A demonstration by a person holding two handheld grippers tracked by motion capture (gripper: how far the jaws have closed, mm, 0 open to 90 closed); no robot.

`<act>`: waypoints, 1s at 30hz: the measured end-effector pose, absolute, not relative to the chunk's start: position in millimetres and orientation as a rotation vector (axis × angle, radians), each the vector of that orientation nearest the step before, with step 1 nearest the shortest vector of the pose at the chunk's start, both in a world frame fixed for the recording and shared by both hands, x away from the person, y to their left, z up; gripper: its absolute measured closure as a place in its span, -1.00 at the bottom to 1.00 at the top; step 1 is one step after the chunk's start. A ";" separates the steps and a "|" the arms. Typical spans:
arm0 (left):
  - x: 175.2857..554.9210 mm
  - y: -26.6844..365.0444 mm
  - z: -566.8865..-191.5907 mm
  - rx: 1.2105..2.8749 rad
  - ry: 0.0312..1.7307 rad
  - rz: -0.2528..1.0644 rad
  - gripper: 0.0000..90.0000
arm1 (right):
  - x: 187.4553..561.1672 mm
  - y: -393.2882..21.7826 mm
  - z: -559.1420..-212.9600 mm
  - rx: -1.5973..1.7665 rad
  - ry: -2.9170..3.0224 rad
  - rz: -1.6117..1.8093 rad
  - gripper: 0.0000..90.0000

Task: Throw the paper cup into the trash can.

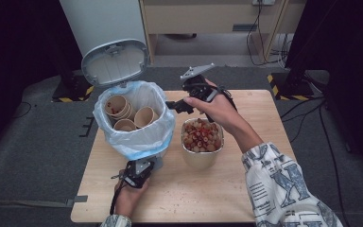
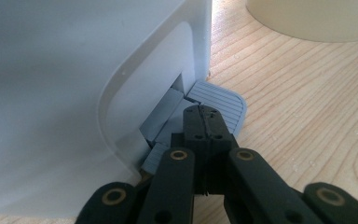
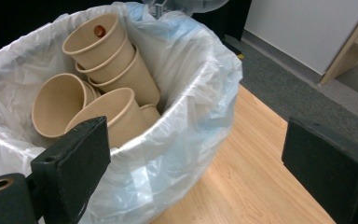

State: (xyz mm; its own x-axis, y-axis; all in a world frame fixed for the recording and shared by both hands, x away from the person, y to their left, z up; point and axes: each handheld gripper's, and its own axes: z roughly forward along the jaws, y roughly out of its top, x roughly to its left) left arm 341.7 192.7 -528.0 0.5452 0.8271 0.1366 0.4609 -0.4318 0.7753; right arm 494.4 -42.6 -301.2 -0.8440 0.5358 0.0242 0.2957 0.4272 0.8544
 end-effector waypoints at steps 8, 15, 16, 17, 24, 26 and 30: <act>341.7 192.7 -528.2 2.080 1.035 0.673 0.99 | 495.4 -55.8 -305.1 0.769 2.403 1.379 -0.81; 341.8 192.9 -528.2 2.080 1.035 0.671 0.99 | 496.5 -66.1 -306.9 0.796 2.386 1.382 -0.81; 341.8 192.8 -528.2 2.080 1.035 0.671 0.99 | 496.8 -67.6 -307.0 0.796 2.384 1.381 -0.81; 341.8 192.8 -528.2 2.080 1.035 0.671 0.99 | 496.9 -69.0 -307.1 0.801 2.382 1.379 -0.81; 341.8 192.8 -528.2 2.081 1.035 0.672 0.99 | 498.1 -78.5 -308.3 0.819 2.367 1.362 -0.81; 341.9 193.0 -528.2 2.080 1.034 0.670 0.99 | 498.3 -81.7 -308.4 0.818 2.364 1.363 -0.81; 341.8 192.8 -528.2 2.080 1.035 0.671 0.99 | 498.7 -87.1 -309.2 0.834 2.361 1.357 -0.81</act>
